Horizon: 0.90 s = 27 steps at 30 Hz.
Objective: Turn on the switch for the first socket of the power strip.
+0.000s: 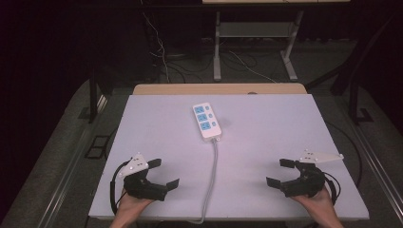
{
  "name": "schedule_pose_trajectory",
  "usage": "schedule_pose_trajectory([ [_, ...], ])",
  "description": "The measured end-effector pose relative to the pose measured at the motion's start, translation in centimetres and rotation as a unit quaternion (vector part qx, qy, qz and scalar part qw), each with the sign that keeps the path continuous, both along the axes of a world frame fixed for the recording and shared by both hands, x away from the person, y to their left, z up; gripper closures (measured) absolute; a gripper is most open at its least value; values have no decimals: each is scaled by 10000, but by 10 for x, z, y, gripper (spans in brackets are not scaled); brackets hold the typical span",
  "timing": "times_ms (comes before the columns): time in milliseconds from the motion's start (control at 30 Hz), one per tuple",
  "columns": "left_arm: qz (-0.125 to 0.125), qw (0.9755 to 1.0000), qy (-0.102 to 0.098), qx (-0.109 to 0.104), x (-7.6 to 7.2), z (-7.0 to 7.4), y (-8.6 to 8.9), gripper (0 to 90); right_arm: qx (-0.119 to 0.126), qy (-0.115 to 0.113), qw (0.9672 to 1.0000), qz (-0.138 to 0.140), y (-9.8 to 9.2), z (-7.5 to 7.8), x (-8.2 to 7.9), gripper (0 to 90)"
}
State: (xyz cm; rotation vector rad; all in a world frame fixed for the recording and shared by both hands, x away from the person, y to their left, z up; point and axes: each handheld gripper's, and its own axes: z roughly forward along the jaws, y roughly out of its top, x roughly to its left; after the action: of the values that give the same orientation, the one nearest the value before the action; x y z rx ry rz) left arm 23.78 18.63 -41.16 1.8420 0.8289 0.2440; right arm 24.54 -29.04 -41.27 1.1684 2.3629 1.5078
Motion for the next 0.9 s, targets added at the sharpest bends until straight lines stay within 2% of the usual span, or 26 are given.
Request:
schedule_pose_trajectory([
  [433,2,10000,-26,12,-2,1,-1,0,-53,-1,10000,-22,-3,-2,1,15],
  [900,-73,9999,-18,140,1,7,-2,0,-21,23,10000,-49,-4,-3,3,16],
])
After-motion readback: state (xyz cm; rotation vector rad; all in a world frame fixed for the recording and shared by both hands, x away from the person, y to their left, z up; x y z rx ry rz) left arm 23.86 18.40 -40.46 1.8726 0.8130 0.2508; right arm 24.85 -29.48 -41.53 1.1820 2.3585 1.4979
